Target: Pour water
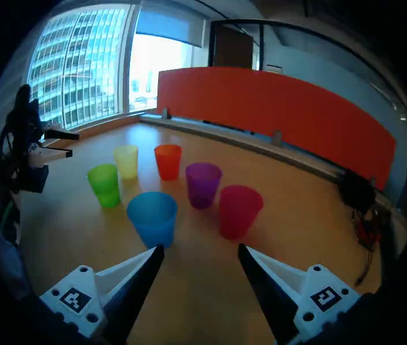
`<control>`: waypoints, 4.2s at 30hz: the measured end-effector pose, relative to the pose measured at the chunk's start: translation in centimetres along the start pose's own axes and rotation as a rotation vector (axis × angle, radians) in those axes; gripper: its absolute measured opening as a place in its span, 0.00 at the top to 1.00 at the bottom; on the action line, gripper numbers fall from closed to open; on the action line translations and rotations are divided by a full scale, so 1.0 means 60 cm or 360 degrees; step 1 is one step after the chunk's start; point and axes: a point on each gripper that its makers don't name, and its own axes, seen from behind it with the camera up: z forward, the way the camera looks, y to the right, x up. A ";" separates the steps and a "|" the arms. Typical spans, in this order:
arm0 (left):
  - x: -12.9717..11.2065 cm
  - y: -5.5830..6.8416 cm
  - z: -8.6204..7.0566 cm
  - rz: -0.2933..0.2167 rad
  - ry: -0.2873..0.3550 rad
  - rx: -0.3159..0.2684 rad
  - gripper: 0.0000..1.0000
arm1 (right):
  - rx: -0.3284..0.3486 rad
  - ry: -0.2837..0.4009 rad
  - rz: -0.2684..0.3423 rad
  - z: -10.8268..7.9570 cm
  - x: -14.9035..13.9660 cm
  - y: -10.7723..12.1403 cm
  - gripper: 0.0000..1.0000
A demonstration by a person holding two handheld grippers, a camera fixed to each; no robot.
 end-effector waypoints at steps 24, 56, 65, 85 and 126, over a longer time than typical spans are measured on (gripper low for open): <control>0.023 -0.088 -0.031 -0.0359 0.0239 0.0446 0.03 | -0.0572 0.0471 0.0243 -0.029 0.079 0.079 0.00; 0.058 -0.109 -0.036 -0.0332 0.0439 0.0682 0.03 | -0.0818 0.0888 0.0365 -0.104 0.151 0.086 0.01; 0.018 -0.111 -0.010 -0.0298 0.0423 0.0679 0.03 | -0.0870 0.0879 0.0351 -0.108 0.157 0.089 0.01; -0.024 -0.134 0.000 -0.0376 0.0455 0.0659 0.03 | -0.0895 0.0879 0.0309 -0.115 0.183 0.079 0.01; -0.029 -0.133 0.005 -0.0370 0.0443 0.0657 0.03 | -0.0926 0.0900 0.0259 -0.110 0.165 0.096 0.01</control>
